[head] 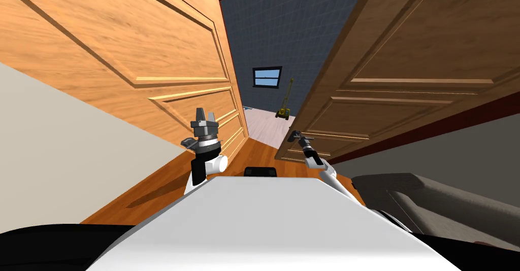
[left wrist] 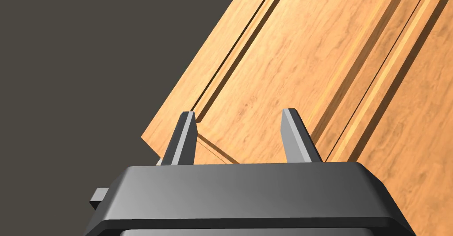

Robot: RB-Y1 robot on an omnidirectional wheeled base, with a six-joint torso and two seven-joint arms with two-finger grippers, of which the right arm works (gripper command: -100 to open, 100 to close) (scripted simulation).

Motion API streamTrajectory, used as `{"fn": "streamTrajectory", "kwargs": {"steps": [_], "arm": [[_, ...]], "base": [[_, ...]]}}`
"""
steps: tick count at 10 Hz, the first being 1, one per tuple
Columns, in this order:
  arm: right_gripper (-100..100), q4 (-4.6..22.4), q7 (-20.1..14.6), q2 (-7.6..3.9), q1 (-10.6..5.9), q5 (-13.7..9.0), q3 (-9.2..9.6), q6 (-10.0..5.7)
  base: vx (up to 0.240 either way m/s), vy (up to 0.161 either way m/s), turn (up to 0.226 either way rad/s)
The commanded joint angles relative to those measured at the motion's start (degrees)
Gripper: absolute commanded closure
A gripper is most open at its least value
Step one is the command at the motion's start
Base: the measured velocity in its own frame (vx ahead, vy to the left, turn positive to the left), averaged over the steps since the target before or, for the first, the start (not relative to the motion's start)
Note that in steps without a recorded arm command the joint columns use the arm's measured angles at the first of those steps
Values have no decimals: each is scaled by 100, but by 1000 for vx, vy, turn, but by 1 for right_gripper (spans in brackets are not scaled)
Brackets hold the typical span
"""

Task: Pull the door open

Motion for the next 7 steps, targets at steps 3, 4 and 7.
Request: {"fn": "streamTrajectory", "kwargs": {"steps": [3, 4, 7], "arm": [[100, -152, -225, -244, 239, -6, 215, -207], [100, -205, -303, -330, 321, -9, 289, -280], [100, -227, -420, -460, 450, -12, 422, -459]], "base": [[-202, -80, 114], [-229, -69, 151], [-158, -51, 87]]}}
